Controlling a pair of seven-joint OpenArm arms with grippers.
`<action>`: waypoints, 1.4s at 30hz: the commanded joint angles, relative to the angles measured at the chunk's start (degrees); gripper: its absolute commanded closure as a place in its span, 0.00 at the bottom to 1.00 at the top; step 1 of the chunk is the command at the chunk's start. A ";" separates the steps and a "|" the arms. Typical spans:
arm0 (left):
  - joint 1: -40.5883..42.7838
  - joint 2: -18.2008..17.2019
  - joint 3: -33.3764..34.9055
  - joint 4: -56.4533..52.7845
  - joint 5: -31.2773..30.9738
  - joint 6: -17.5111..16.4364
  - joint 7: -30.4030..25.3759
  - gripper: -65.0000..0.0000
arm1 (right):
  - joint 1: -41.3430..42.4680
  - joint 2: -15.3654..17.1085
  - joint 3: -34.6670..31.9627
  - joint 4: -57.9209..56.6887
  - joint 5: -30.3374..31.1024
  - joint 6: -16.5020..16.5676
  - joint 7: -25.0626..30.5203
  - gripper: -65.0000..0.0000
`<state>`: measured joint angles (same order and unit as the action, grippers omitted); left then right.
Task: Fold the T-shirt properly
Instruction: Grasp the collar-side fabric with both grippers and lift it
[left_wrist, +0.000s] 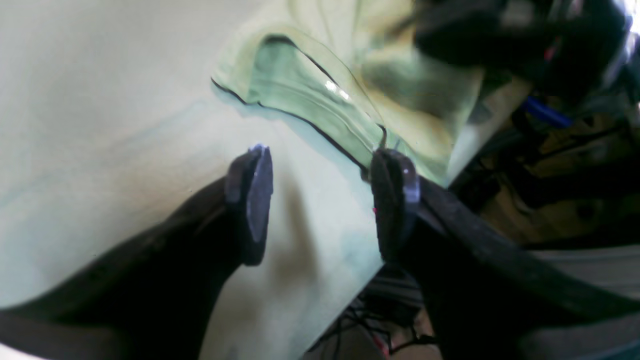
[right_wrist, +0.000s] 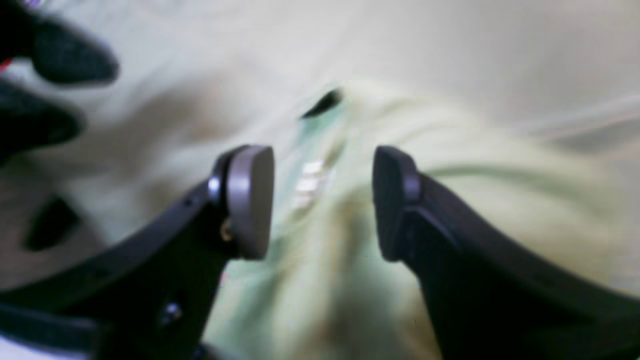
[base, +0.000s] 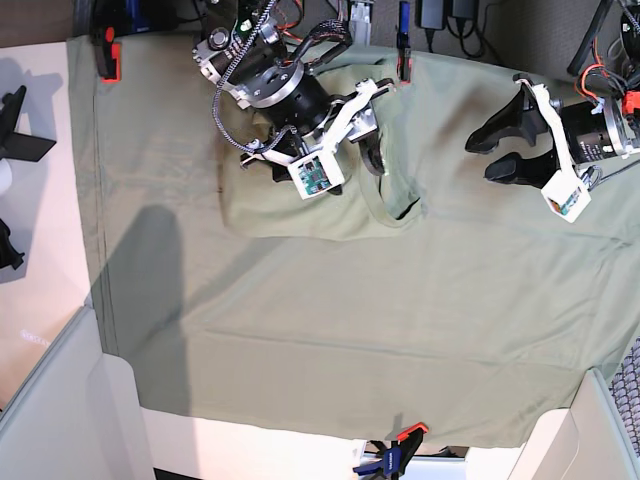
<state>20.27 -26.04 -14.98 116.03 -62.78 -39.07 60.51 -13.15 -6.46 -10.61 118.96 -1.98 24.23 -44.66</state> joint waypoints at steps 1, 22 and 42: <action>-0.39 -0.83 -0.42 1.03 -2.25 -0.93 -0.90 0.47 | 0.17 0.50 0.66 0.72 -0.94 -0.46 0.68 0.51; -0.44 -0.46 21.53 5.86 8.39 -0.93 -7.39 0.47 | -13.03 8.98 3.72 1.57 11.28 -0.42 -1.42 1.00; -6.67 5.42 42.75 4.85 41.00 -0.93 -17.49 1.00 | 20.24 9.25 23.58 -18.43 12.50 -0.55 9.40 1.00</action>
<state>13.96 -20.56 28.12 120.18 -20.67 -39.55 44.16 6.13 2.44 13.02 99.18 9.96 23.75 -36.80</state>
